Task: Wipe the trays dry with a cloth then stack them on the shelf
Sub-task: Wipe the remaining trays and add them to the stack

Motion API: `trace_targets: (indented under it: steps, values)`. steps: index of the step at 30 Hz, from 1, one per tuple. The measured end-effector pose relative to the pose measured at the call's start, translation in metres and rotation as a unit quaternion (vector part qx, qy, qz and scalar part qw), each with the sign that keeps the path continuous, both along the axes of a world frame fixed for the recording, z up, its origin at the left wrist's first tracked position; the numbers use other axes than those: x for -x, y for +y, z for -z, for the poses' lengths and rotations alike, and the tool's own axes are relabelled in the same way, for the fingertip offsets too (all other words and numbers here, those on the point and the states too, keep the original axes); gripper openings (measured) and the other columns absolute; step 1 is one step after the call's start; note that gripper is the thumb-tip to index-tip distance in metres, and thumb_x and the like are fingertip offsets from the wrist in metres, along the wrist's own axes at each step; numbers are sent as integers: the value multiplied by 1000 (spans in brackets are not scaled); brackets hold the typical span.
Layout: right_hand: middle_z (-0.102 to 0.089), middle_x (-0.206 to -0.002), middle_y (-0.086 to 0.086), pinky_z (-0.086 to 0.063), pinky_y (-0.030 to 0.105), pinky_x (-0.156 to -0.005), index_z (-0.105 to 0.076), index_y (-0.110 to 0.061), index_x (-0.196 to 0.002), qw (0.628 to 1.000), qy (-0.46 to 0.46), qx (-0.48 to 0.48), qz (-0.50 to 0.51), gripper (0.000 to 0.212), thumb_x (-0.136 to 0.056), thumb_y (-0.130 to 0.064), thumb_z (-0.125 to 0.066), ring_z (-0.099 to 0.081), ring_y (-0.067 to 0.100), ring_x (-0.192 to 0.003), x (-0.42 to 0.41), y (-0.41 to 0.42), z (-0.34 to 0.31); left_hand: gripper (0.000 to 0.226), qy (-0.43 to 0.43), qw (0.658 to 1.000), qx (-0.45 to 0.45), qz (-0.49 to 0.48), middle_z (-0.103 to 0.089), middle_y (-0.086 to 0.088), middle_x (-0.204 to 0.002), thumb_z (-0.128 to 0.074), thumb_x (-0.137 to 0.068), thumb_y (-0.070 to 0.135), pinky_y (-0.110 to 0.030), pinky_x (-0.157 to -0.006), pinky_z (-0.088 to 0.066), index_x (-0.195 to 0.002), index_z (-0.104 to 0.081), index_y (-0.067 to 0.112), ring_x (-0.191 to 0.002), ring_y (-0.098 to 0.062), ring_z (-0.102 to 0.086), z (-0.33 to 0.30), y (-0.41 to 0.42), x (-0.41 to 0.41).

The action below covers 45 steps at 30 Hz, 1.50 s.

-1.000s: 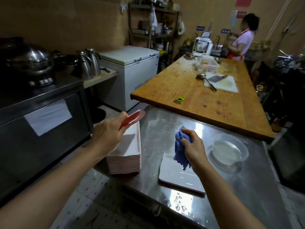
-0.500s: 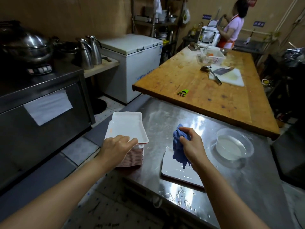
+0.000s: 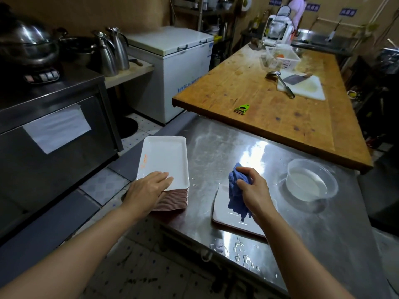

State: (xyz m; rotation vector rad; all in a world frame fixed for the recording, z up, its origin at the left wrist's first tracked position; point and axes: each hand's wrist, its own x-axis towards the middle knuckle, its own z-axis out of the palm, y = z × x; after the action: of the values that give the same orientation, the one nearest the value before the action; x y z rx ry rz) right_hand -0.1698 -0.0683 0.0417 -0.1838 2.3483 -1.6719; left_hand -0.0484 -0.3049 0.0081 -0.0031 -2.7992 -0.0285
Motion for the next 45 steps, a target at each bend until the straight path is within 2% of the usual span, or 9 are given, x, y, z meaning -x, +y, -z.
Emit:
trace_targets:
  steps: [7, 13, 17, 23, 29, 32, 34, 38, 45]
  values:
    - [-59, -105, 1, -47, 29, -80, -59, -22, -110, 1000, -8, -7, 13, 31, -92, -1, -45, -57, 12, -84, 7, 9, 13, 35, -9, 1000, -14, -16, -71, -11, -100, -83, -67, 23, -36, -53, -56, -96, -74, 6, -90, -28, -69, 4, -3, 11]
    - [-58, -111, 8, -54, 47, -81, -49, -26, -114, 998, -42, 16, 48, 31, -92, -3, -43, -63, 35, -88, 11, 26, 22, 42, -1, 998, -35, -48, -65, -14, -116, -76, -77, 24, -49, -86, -48, -111, -66, 3, -110, -32, -60, 3, 15, 20]
    - [-55, -92, 1, -47, 30, -64, -34, -27, -118, 993, -33, -25, 110, 36, -90, -7, -45, -59, 16, -78, 19, 49, 34, 41, 49, 995, -72, 52, -69, -9, -102, -81, -67, 15, -34, -72, -53, -105, -68, 5, -89, -28, -67, 4, 61, 39]
    - [-54, -102, 10, -47, 17, -51, -34, -16, -104, 978, -21, -82, 191, 22, -90, -5, -47, -55, 14, -70, 30, 80, 63, 41, -150, 961, -215, -87, -58, -3, -123, -55, -88, 28, -37, -82, -45, -127, -48, 19, -109, -29, -57, 48, 113, 79]
    - [-42, -126, 17, -34, 23, -88, -43, -3, -117, 970, 52, -193, 138, 29, -89, -4, -50, -44, 25, -110, 43, 86, 100, 44, -262, 916, -256, -164, -56, -15, -122, -55, -85, 27, -39, -88, -45, -125, -48, 10, -111, -35, -53, 87, 118, 112]
    - [-37, -137, 14, -24, 34, -103, -50, -6, -123, 922, 63, -377, 56, 37, -89, -19, -55, -33, 30, -127, 41, 88, 119, 37, -290, 907, -258, -166, -60, -16, -118, -54, -82, 22, -38, -87, -46, -117, -52, 8, -109, -35, -55, 100, 120, 119]
    - [-34, -140, 10, -22, 38, -102, -54, -13, -118, 882, 90, -462, 33, 33, -87, -24, -56, -29, 30, -127, 38, 93, 130, 37, -293, 904, -263, -167, -61, -14, -116, -54, -81, 18, -36, -85, -45, -117, -52, 10, -108, -34, -56, 105, 120, 120]
    - [-48, -120, 12, -30, 30, -76, -53, -7, -111, 908, 59, -409, 71, 23, -93, -16, -42, -44, 28, -105, 43, 97, 138, 42, -294, 896, -288, -166, -63, -11, -116, -52, -79, 13, -37, -86, -48, -121, -50, 14, -107, -33, -57, 111, 119, 121]
    - [-42, -121, 21, -36, 40, -85, -49, 4, -115, 917, 63, -382, 96, 29, -94, -10, -34, -40, 32, -111, 72, 77, 146, 45, -268, 907, -294, -135, -64, -8, -105, -52, -78, 11, -33, -79, -47, -122, -55, 21, -97, -30, -57, 114, 118, 119]
